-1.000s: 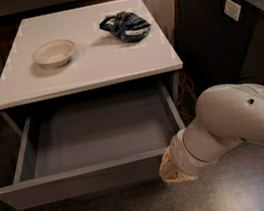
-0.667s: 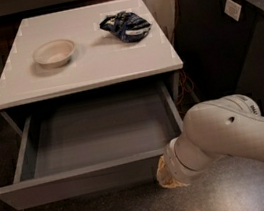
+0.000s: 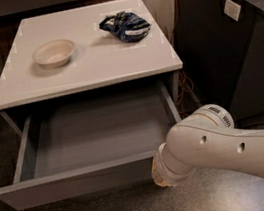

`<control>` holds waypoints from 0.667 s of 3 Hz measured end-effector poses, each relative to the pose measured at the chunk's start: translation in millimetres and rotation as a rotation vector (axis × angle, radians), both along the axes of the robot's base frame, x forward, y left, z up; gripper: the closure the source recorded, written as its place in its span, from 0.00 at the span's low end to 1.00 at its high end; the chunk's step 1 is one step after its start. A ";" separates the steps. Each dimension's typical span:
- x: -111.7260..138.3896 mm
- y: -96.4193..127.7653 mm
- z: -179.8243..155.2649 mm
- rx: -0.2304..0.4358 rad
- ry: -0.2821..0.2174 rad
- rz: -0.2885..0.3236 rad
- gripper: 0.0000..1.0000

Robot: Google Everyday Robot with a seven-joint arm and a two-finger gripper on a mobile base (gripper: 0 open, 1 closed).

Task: Close top drawer

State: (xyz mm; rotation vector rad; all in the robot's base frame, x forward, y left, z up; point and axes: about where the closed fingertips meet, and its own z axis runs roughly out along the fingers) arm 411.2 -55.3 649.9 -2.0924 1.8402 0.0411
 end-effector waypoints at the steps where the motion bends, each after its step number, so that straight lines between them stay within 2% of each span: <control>1: 0.0 0.0 0.0 0.000 0.000 0.000 1.00; 2: 10.4 2.7 -4.1 0.027 -0.006 -0.001 1.00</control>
Offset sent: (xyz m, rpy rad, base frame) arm 0.0255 0.0058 -0.0118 0.0692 -0.0092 -0.0049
